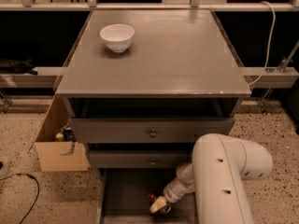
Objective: Place coke can into bottom drawer
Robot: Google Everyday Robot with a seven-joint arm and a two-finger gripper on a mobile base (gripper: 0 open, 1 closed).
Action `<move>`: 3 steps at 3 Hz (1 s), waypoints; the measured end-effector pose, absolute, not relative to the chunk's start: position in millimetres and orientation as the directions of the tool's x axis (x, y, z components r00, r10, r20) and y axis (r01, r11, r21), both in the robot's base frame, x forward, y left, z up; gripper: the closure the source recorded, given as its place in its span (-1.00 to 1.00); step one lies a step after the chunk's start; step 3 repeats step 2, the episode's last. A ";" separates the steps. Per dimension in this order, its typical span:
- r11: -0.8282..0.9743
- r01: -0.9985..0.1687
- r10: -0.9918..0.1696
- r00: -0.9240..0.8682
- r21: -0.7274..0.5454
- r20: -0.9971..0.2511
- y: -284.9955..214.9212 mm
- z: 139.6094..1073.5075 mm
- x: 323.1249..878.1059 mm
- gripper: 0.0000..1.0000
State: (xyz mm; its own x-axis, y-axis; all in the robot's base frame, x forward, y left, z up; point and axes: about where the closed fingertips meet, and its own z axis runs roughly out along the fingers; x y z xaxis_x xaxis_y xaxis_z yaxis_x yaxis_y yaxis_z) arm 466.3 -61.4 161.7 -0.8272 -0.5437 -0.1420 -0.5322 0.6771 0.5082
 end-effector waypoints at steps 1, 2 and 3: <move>0.677 -0.532 -0.544 -0.827 0.508 -0.142 -61.3 161.6 466.1 -1.00; 0.677 -0.532 -0.544 -0.827 0.508 -0.142 -61.3 161.6 466.1 -1.00; 0.677 -0.532 -0.544 -0.827 0.508 -0.142 -61.3 161.6 466.1 -1.00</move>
Offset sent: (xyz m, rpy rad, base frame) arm 0.0000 0.0000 0.0000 0.0000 0.0000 0.0000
